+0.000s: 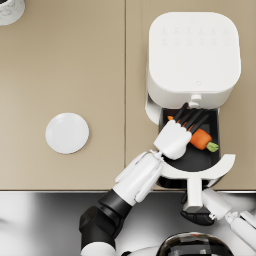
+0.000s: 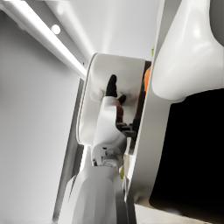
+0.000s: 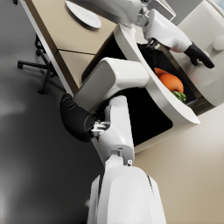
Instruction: Pick up the carrot and place it into the air fryer
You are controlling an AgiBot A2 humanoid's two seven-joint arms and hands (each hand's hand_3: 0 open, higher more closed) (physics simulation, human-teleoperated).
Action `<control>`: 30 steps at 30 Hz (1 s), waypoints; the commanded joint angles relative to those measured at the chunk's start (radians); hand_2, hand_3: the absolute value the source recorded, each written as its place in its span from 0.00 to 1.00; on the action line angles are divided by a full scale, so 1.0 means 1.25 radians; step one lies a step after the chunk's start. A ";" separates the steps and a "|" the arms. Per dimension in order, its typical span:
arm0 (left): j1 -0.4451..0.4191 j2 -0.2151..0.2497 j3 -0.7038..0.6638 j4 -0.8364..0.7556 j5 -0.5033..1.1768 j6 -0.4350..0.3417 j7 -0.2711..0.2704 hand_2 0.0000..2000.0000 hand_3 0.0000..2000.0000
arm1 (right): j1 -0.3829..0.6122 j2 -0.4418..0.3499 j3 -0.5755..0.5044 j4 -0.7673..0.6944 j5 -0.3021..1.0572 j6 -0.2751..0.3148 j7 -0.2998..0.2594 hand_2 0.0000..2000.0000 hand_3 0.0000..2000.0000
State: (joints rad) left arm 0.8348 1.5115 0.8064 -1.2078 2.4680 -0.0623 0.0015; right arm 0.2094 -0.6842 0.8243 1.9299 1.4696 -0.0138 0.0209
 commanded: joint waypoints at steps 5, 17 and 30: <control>-0.236 -0.149 -0.326 -0.372 0.003 0.147 -0.012 0.00 0.00 | -0.019 0.021 0.017 0.025 -0.006 0.025 0.007 1.00 1.00; -0.306 -0.154 -0.653 -0.419 0.000 0.051 -0.001 0.00 0.00 | 0.170 -0.305 -0.082 -0.119 0.000 0.134 -0.007 1.00 1.00; -0.318 -0.152 -0.679 -0.378 0.000 0.050 -0.001 0.00 0.00 | 0.403 -0.531 -0.188 -0.535 0.005 0.256 -0.004 1.00 1.00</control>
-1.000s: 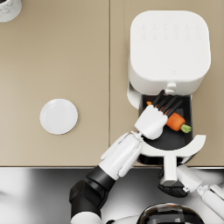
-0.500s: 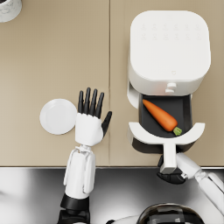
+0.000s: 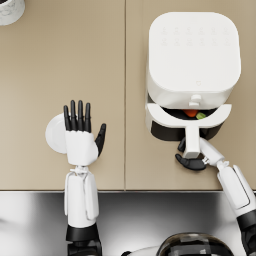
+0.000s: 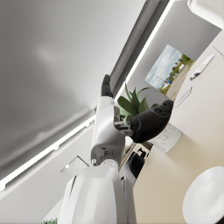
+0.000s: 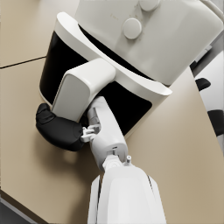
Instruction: Pick up the carrot and place it into the air fryer
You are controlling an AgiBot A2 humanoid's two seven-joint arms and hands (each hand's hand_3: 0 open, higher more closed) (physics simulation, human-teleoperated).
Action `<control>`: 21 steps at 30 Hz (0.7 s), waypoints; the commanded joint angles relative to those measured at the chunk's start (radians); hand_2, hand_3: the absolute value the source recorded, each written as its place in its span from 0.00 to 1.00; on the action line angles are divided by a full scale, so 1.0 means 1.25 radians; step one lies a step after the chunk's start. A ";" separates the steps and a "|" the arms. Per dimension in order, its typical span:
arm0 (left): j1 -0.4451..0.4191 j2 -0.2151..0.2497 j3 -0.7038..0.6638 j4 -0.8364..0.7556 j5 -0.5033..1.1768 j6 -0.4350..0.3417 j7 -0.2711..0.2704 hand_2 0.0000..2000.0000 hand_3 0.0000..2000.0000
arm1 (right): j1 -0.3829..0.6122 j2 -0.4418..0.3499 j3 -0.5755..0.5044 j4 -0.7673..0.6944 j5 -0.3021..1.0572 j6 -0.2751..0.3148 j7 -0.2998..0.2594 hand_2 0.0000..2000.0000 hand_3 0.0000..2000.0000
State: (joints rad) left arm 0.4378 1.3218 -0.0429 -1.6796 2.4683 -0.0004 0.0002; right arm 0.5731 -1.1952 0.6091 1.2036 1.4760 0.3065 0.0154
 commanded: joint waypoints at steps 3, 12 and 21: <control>0.008 0.001 0.001 0.011 0.000 0.000 0.000 0.00 0.00 | 0.155 -0.157 -0.034 -0.036 0.000 0.024 0.001 1.00 1.00; 0.032 0.005 0.005 0.035 0.000 0.000 0.000 0.00 0.00 | 0.295 -0.235 -0.021 -0.326 -0.002 0.039 0.001 1.00 1.00; 0.015 0.006 0.012 0.039 0.000 0.000 0.000 0.00 0.00 | 0.214 -0.103 0.012 -0.323 -0.007 0.174 0.003 1.00 1.00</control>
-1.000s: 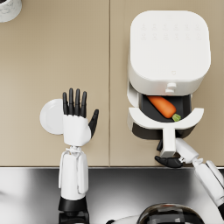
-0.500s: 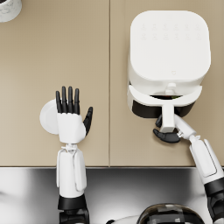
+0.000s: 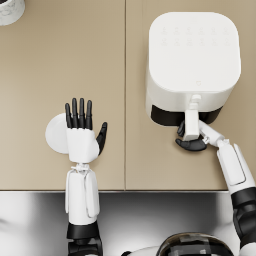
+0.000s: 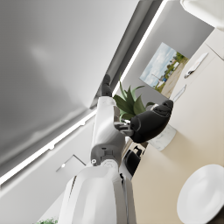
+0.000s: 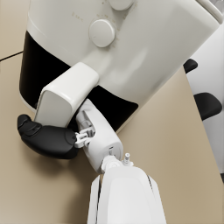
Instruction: Pick up the carrot and place it into the air fryer
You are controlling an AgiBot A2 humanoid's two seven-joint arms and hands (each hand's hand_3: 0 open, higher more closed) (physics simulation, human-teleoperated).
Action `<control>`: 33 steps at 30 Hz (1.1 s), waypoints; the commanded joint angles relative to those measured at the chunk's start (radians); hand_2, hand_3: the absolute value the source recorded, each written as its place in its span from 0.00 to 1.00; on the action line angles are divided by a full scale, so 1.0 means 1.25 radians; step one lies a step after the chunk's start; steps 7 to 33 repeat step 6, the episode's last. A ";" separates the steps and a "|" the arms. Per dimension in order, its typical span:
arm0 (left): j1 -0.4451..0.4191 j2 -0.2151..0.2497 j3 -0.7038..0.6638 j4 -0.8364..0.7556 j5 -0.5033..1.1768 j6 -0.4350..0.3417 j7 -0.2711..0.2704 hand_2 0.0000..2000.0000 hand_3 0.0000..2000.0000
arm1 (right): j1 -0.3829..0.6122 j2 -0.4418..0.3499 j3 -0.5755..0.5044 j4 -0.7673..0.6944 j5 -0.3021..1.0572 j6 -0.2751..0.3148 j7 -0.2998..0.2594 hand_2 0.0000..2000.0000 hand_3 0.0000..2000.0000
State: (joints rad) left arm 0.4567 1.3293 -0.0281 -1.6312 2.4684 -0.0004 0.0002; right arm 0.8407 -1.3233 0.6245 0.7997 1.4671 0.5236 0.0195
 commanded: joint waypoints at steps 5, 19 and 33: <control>0.000 0.000 0.000 0.000 0.000 0.000 0.000 0.00 0.00 | 0.002 0.003 0.006 0.001 -0.003 0.000 -0.005 1.00 1.00; 0.000 0.000 0.000 0.000 0.000 0.000 0.000 0.00 0.00 | 0.002 0.003 0.007 0.002 -0.003 -0.001 -0.006 1.00 1.00; 0.000 0.000 0.000 0.000 0.000 0.000 0.000 0.00 0.00 | 0.002 0.003 0.007 0.002 -0.003 -0.001 -0.006 1.00 1.00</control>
